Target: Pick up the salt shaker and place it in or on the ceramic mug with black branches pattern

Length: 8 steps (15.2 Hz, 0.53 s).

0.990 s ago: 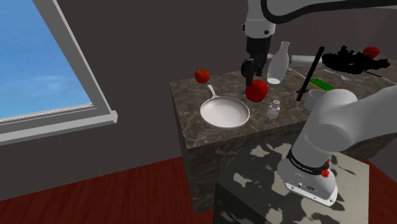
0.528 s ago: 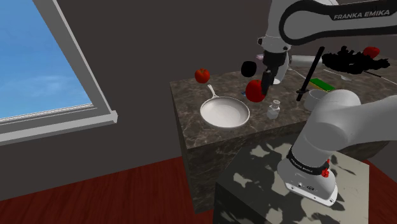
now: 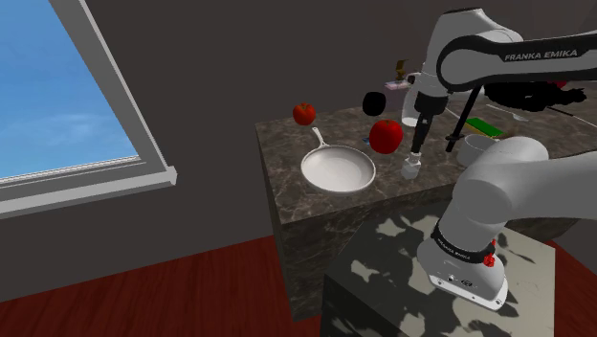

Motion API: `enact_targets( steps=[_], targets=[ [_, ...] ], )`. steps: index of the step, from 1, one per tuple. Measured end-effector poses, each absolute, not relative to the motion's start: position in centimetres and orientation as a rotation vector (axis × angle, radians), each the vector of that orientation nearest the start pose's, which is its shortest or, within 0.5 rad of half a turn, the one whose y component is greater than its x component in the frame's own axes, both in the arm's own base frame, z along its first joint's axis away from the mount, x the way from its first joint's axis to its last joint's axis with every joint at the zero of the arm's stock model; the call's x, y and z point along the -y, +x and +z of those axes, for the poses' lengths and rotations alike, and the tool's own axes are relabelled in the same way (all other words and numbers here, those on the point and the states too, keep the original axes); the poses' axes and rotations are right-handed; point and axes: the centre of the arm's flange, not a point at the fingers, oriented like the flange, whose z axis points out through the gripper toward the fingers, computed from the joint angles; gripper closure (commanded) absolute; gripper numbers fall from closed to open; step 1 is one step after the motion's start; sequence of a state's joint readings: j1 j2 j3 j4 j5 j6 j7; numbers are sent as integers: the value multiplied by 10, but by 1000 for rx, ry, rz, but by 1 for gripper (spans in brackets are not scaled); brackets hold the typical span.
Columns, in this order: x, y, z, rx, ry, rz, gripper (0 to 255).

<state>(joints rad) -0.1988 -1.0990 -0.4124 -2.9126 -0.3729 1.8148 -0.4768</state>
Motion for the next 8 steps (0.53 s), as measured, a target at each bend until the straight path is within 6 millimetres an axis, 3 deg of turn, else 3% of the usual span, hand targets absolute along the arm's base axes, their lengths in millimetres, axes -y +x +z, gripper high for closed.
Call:
enact_targets(
  steps=[8],
  targets=[
    [155, 197, 371, 297, -3116, 17, 0]
  ],
)
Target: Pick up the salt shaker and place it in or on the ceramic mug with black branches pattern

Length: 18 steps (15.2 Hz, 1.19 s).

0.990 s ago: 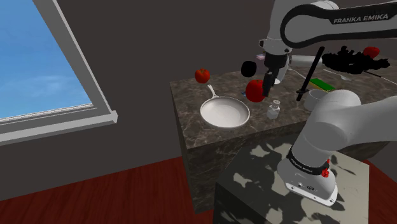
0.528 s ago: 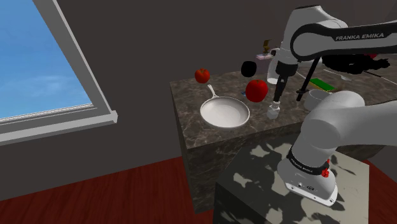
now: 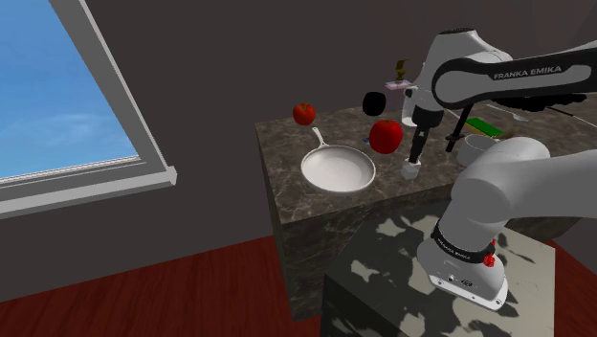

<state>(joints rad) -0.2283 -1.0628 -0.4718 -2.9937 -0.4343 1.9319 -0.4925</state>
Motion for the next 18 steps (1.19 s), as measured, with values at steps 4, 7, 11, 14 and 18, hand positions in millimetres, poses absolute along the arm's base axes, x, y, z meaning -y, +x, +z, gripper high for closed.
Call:
enact_targets(
  steps=[4, 7, 11, 14, 18],
  targets=[
    [154, 197, 369, 297, -3116, 16, 0],
    [154, 197, 369, 297, -3117, 16, 255],
    [154, 197, 369, 297, -3117, 16, 255],
    [154, 197, 369, 297, -3117, 16, 255],
    [154, 197, 376, 297, -3117, 15, 255]
  ],
)
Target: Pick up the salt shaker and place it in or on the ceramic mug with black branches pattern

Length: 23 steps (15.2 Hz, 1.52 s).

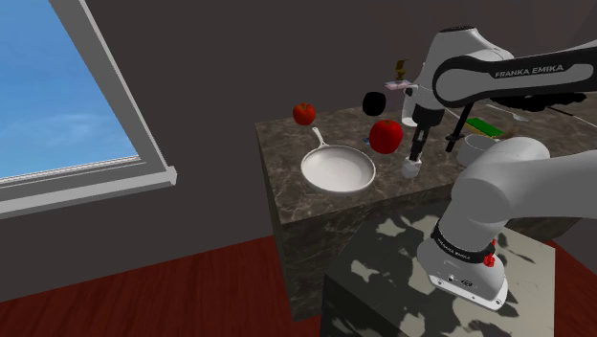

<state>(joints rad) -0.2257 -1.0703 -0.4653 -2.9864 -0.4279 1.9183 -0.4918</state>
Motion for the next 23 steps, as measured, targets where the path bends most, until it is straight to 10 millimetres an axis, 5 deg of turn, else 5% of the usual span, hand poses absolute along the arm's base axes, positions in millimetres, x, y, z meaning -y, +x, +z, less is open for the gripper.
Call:
enact_targets(
  steps=[23],
  targets=[
    [154, 197, 496, 296, -3117, 16, 255]
  ],
)
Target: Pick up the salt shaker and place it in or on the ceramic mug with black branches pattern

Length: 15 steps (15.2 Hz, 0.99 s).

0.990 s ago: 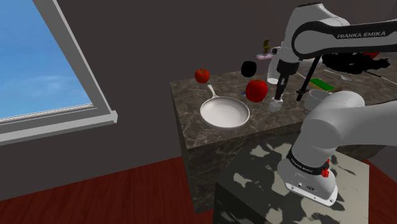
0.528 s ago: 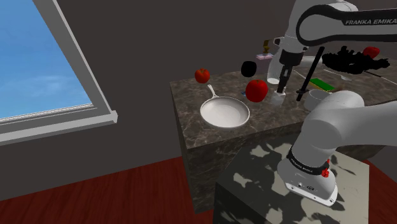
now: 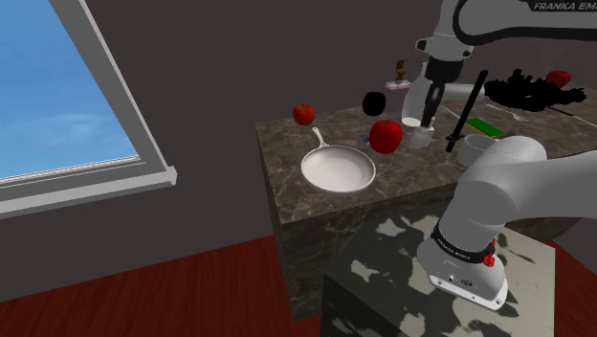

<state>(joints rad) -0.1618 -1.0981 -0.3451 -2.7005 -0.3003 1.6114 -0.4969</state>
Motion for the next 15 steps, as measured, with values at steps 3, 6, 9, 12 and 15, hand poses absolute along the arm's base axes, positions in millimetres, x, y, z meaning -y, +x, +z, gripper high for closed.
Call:
enact_targets(
  steps=[3, 6, 9, 12, 15],
  targets=[
    [154, 198, 511, 297, -3117, 16, 255],
    [155, 197, 529, 297, -3117, 16, 255],
    [158, 200, 539, 297, -3116, 16, 255],
    [186, 225, 544, 297, -3116, 16, 255],
    [212, 253, 548, 297, -3115, 15, 255]
  ],
)
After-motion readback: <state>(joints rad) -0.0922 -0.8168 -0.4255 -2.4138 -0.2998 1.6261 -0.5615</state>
